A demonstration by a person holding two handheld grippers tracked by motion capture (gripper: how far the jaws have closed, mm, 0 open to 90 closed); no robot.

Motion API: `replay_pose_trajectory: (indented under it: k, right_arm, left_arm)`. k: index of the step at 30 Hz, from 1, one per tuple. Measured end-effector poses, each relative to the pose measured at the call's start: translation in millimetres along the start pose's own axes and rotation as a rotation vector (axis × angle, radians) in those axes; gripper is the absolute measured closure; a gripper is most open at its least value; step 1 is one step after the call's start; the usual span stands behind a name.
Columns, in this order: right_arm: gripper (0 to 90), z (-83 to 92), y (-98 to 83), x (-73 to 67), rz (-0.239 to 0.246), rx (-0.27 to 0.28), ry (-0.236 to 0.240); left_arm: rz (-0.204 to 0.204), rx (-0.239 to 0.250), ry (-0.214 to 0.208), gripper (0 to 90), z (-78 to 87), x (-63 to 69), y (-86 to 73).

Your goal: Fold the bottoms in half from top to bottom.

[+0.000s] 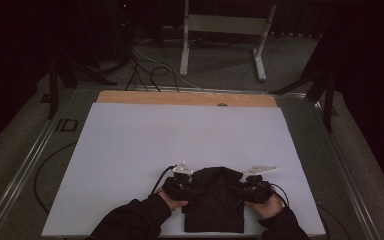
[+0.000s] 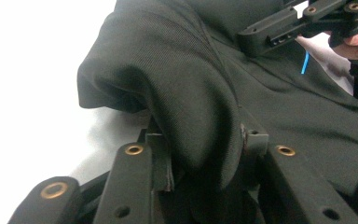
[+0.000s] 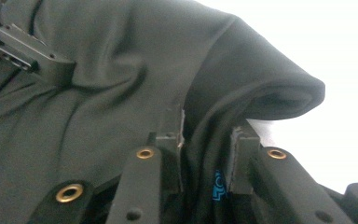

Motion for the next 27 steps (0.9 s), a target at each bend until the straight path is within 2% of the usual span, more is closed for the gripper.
replay_pose_trajectory:
  k: [3, 9, 16, 27]
  right_arm:
    - [74.1, -0.3, 0.4, -0.2, -0.006, 0.0, 0.005]
    - [76.1, 0.5, 2.1, -1.8, -0.026, 0.004, -0.012]
    - [77.1, 5.0, 4.3, -4.1, -0.031, 0.031, -0.018]
    - [78.2, 18.1, 9.3, -5.9, -0.033, 0.078, -0.014]
  left_arm:
    - [0.002, -0.003, -0.005, 69.9, -0.4, 0.8, 0.8]
    - [-0.018, -0.004, -0.006, 72.8, 0.7, 2.9, 3.3]
    - [-0.005, 0.027, -0.017, 73.3, 2.4, 4.6, 7.7]
    - [-0.027, 0.057, -0.035, 73.8, 8.2, 8.9, 20.0]
Point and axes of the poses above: each handheld gripper's, and its own axes: z roughly backward along the jaws, y roughly out of its top, x roughly to its right, the point moved 4 cm from there along -z, roughly forward along the jaws, and after that the axes turned 9 degrees about -z, right-handed, at the moved point
